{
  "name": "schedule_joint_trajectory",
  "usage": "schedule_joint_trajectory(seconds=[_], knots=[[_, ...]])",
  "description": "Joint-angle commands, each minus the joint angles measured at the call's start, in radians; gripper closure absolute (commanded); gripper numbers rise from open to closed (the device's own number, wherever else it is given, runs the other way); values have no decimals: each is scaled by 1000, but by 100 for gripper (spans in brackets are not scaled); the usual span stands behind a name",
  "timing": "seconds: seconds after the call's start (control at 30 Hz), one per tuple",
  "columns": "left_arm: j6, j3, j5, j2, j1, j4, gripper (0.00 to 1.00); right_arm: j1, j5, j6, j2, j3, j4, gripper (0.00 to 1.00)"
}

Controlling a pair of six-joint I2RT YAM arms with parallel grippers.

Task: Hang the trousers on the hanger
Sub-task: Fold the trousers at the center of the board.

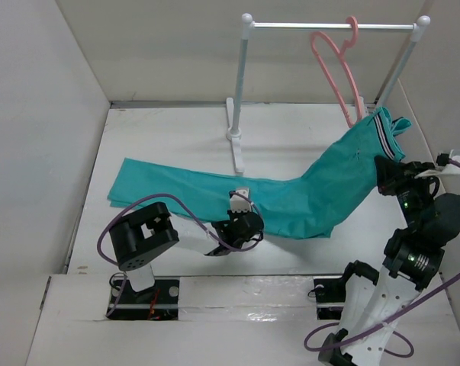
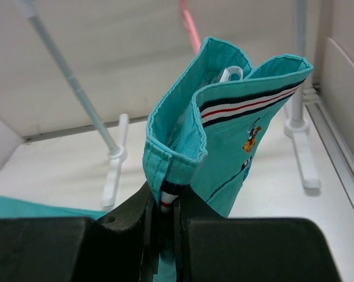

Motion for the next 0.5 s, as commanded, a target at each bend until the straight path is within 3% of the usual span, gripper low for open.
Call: schedule_joint_trajectory(seconds=[0.0,0.47], knots=[[-11,37,-3,30,-11,43,100,16,-90,55,-3,79,66,100],[-17,195,50,229,-173,50,100,28,-205,319,138,199,345,100]])
